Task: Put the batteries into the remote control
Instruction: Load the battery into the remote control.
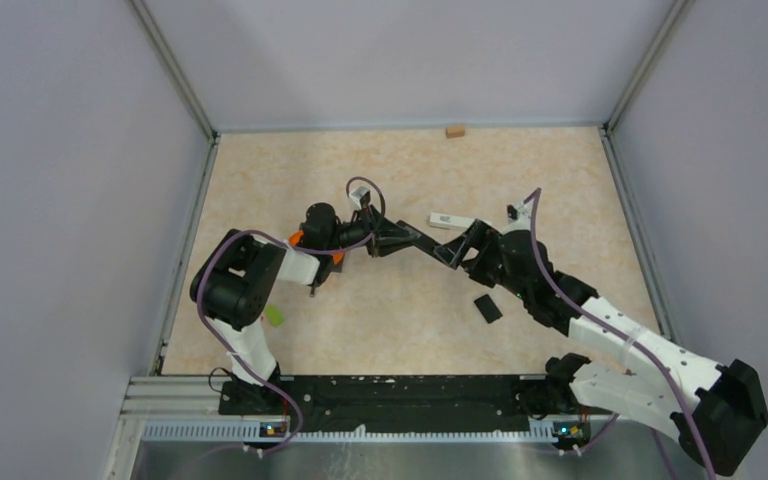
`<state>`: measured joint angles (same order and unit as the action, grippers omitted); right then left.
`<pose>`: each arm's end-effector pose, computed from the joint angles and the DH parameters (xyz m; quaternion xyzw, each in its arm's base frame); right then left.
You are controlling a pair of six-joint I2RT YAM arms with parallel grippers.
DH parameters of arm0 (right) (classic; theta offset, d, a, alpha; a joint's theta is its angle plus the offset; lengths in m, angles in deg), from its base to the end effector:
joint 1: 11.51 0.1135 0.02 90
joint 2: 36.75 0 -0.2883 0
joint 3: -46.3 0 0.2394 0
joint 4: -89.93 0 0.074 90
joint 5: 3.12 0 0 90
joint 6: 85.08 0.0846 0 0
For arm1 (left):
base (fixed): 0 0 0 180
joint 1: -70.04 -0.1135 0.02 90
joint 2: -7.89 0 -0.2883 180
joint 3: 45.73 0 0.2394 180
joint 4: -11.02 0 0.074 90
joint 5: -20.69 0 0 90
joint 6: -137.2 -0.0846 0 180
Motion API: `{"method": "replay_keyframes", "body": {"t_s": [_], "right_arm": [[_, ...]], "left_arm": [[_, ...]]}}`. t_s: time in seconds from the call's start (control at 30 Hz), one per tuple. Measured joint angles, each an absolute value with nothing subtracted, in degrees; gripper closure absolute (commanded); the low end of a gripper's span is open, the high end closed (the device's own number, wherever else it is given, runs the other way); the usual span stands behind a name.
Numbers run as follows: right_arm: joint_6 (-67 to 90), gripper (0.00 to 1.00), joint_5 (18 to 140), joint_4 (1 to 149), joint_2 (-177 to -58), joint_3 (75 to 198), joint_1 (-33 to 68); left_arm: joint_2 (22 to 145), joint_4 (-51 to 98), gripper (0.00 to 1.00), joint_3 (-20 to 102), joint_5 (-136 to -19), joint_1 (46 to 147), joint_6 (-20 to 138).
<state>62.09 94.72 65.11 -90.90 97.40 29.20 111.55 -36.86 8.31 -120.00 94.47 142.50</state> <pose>0.1817 0.1411 0.2607 0.1572 0.8407 0.3497 0.3823 0.3105 -0.2129 0.2074 -0.1332 0.7013 -0.6985 0.0502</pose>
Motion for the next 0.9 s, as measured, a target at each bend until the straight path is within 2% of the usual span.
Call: {"method": "replay_keyframes", "body": {"t_s": [0.23,0.5,0.57,0.8,0.9], "right_arm": [[66.4,0.15,93.1,75.6,-80.2,89.0,29.2],[75.2,0.15,93.8,80.6,-75.3,84.5,29.2],[77.0,0.22,93.8,82.6,-74.7,83.5,29.2],[82.6,0.27,94.1,89.9,-75.4,81.8,29.2],[83.8,0.33,94.2,92.5,-76.3,81.8,29.2]], "left_arm": [[111.6,-39.9,1.0,7.7,-120.0,94.5,146.7],[111.4,-47.5,1.0,6.8,-120.0,94.5,156.2],[111.2,-48.6,1.0,6.6,-119.9,94.5,158.4],[110.1,-51.0,1.0,6.1,-119.3,94.5,162.4],[110.0,-51.2,1.0,5.9,-119.3,94.5,163.0]]}}
